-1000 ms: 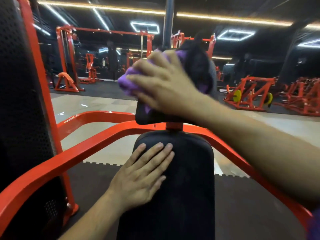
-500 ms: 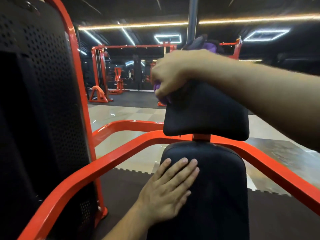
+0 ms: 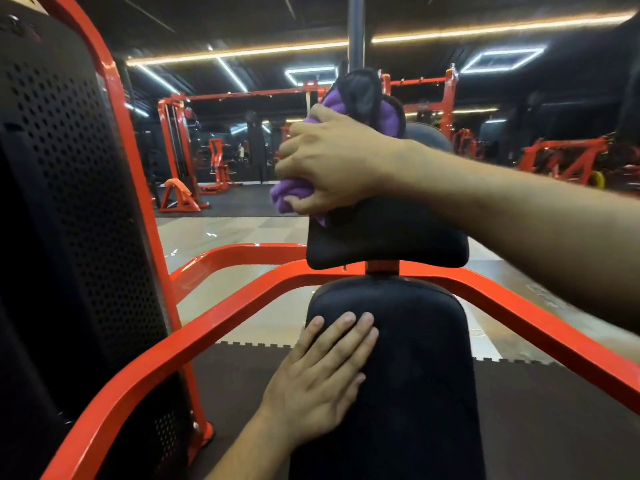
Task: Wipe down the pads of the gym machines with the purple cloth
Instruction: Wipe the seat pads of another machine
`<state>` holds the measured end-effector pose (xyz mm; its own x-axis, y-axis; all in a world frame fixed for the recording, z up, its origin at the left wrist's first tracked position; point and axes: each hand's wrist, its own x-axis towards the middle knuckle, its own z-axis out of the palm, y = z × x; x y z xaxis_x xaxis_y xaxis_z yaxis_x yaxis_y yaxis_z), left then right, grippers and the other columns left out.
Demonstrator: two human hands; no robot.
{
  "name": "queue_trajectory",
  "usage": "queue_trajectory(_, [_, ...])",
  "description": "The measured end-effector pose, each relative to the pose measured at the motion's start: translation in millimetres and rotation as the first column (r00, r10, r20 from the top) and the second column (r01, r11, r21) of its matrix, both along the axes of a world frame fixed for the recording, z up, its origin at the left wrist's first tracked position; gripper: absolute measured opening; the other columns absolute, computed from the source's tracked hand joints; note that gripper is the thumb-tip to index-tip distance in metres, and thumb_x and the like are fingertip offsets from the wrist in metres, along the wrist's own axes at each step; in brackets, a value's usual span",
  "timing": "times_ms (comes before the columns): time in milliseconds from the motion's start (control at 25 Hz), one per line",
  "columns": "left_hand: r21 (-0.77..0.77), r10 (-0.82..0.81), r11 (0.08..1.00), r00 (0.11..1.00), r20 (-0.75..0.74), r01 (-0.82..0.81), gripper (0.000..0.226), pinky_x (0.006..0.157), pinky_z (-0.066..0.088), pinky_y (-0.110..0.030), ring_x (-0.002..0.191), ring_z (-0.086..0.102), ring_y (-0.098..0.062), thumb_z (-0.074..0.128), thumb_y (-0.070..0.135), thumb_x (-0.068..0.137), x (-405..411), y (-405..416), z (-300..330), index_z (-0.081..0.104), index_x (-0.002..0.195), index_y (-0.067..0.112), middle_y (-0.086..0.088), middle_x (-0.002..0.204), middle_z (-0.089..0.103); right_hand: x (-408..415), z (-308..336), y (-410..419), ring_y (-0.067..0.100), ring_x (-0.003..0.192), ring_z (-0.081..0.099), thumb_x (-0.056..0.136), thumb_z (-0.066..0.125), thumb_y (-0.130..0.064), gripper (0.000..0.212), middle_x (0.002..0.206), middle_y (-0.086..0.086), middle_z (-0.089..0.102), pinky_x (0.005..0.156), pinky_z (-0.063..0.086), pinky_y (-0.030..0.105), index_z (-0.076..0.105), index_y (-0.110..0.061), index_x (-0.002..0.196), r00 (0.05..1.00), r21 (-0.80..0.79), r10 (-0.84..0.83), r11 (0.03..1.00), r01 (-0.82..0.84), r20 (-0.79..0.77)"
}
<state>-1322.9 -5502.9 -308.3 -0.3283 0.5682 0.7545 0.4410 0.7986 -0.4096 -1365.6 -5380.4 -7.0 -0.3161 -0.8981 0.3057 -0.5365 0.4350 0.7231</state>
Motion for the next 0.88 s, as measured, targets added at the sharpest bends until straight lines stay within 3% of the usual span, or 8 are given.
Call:
queue_trajectory(160, [0.017,0.011,1.000,1.000,0.003,-0.011,0.064,0.124,0.026,-0.049,0.155,0.029,-0.022,0.056,0.029,0.099,2,8,2,0.038,0.159,0.014,-0.003,0.168,0.030,-6,-26,59,0.029,0.101,0.054,0.095,0.046,-0.053,0.039,0.105,0.004,0.062,0.091,0.037,0.046,0.065,-0.020,0.105,0.979,-0.337,0.067,0.932,-0.131,-0.195])
queue_trajectory(280, [0.040,0.006,0.999,1.000,0.029,-0.007,0.065,0.124,0.027,-0.049,0.155,0.030,-0.022,0.055,0.028,0.097,4,10,3,0.039,0.158,0.014,-0.004,0.167,0.033,-2,-50,108,0.030,0.095,0.056,0.096,0.054,-0.045,0.034,0.102,0.005,0.065,0.088,0.038,0.048,0.070,-0.017,0.105,0.968,-0.581,0.066,0.789,-0.200,-0.244])
queue_trajectory(400, [0.100,-0.005,0.995,0.999,0.032,0.002,0.065,0.124,0.026,-0.050,0.155,0.030,-0.022,0.056,0.029,0.097,4,14,3,0.038,0.157,0.015,-0.004,0.167,0.033,8,-101,150,0.030,0.093,0.056,0.095,0.060,-0.035,0.027,0.102,0.007,0.064,0.083,0.043,0.046,0.070,-0.012,0.108,0.981,-0.810,0.065,0.556,-0.188,-0.184])
queue_trajectory(480, [0.139,-0.005,0.990,0.999,0.039,0.000,0.065,0.125,0.023,-0.052,0.155,0.029,-0.023,0.055,0.033,0.098,1,16,4,0.037,0.158,0.015,-0.005,0.167,0.032,20,-140,167,0.020,0.095,0.057,0.095,0.065,-0.026,0.023,0.106,0.004,0.063,0.087,0.045,0.034,0.067,-0.011,0.113,0.984,-0.915,0.158,0.380,-0.133,-0.078])
queue_trajectory(560, [0.144,0.016,0.989,0.999,0.042,-0.022,0.064,0.126,0.022,-0.055,0.156,0.028,-0.024,0.054,0.035,0.100,-1,18,7,0.036,0.158,0.015,-0.007,0.168,0.031,23,-177,173,0.007,0.100,0.058,0.096,0.068,-0.021,0.022,0.110,-0.002,0.063,0.090,0.043,0.021,0.063,-0.016,0.117,0.961,-0.987,0.272,0.161,0.009,0.053])
queue_trajectory(680, [0.115,0.015,0.993,1.000,0.025,-0.017,0.063,0.126,0.018,-0.059,0.156,0.027,-0.025,0.053,0.037,0.101,1,33,11,0.037,0.158,0.014,-0.008,0.168,0.031,15,-219,169,0.004,0.108,0.059,0.097,0.061,-0.032,0.025,0.116,-0.009,0.064,0.093,0.046,0.027,0.057,-0.024,0.120,0.856,-0.952,0.473,-0.102,0.289,0.209])
queue_trajectory(800, [0.039,0.009,0.999,1.000,0.028,-0.010,0.063,0.126,0.017,-0.058,0.156,0.026,-0.024,0.052,0.040,0.102,4,55,11,0.039,0.159,0.015,-0.006,0.169,0.029,15,-234,160,0.002,0.124,0.055,0.097,0.055,-0.037,0.041,0.132,-0.013,0.060,0.104,0.042,0.020,0.050,-0.030,0.138,0.696,-0.907,0.662,-0.060,0.417,0.276])
queue_trajectory(880, [0.015,0.058,0.998,0.998,0.009,-0.058,0.064,0.126,0.017,-0.057,0.157,0.025,-0.023,0.051,0.044,0.102,2,60,8,0.039,0.159,0.016,-0.005,0.169,0.027,18,-238,160,-0.001,0.124,0.054,0.098,0.054,-0.038,0.041,0.130,-0.022,0.060,0.101,0.040,0.014,0.049,-0.036,0.138,0.648,-0.896,0.694,-0.011,0.444,0.313])
